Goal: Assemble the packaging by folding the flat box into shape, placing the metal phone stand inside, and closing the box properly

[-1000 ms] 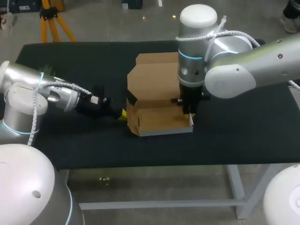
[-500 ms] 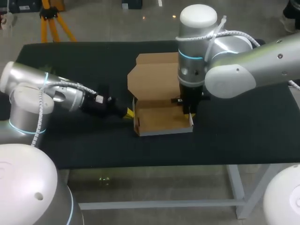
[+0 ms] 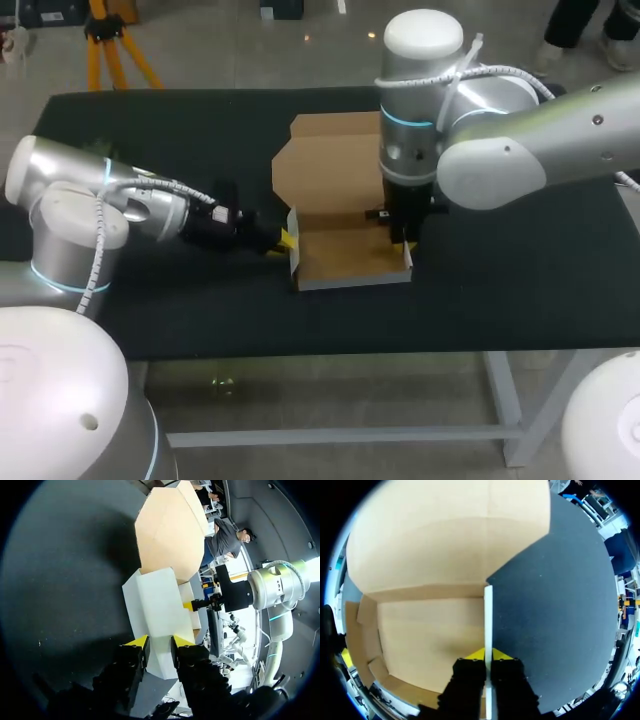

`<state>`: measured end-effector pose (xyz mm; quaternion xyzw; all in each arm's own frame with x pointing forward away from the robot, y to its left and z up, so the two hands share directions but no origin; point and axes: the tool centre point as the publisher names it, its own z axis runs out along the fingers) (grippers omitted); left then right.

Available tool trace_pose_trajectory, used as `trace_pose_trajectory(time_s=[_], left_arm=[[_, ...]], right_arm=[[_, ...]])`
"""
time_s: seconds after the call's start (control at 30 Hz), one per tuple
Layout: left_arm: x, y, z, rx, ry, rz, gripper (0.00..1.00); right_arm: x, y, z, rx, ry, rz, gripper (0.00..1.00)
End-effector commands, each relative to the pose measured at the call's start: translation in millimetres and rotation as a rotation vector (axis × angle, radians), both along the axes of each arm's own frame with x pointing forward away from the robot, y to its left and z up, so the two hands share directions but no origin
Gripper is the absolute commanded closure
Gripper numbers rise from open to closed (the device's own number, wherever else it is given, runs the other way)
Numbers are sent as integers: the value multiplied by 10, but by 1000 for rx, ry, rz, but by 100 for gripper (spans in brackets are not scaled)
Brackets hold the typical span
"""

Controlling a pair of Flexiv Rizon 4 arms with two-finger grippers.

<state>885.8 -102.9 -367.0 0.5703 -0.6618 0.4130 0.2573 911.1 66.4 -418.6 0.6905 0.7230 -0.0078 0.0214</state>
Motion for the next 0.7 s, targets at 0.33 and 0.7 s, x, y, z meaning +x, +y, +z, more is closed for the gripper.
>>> trace_pose_trajectory(time_s=[0.33, 0.7], left_arm=[[19, -109, -38, 40, -11, 32, 63], [69, -189, -49, 141, -46, 116, 57]], right_arm=[[5, 15, 5, -4, 3, -1, 100], [5, 15, 5, -4, 3, -1, 100]])
